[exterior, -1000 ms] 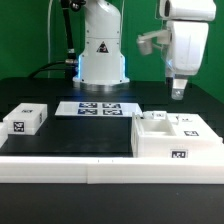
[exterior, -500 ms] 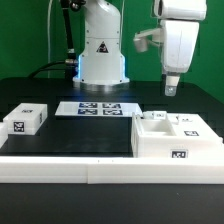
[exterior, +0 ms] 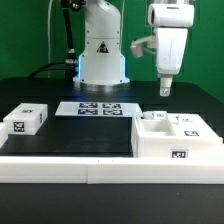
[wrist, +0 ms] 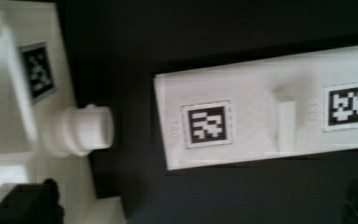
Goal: Assemble cabinet
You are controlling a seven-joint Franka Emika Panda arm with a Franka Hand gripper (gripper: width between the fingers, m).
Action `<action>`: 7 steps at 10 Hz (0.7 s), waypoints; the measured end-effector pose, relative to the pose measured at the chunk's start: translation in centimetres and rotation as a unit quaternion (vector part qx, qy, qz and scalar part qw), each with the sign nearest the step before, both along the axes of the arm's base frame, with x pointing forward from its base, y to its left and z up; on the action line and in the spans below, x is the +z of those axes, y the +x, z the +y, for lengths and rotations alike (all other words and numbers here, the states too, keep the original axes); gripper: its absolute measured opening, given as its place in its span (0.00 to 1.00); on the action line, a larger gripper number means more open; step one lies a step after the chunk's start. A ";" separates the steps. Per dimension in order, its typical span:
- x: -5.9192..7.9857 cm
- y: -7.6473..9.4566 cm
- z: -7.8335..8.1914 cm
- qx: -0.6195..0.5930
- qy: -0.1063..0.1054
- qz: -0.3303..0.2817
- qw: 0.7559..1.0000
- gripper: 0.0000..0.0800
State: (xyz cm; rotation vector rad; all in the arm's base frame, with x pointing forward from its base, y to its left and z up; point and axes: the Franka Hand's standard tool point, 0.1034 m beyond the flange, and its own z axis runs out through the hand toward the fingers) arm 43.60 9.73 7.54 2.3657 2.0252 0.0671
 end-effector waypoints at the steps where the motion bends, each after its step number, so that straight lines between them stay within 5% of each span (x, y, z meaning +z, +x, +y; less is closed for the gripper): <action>1: -0.8 -0.9 -0.2 -0.002 0.002 0.005 1.000 1.00; 4: -0.8 -0.7 -0.2 -0.002 0.001 0.007 1.000 1.00; 7: -2.4 -1.0 0.6 0.001 0.018 -0.006 1.000 1.00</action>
Offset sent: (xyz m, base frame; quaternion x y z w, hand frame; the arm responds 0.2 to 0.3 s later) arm 0.0000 0.0000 0.0000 0.0000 0.0000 0.0000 1.0000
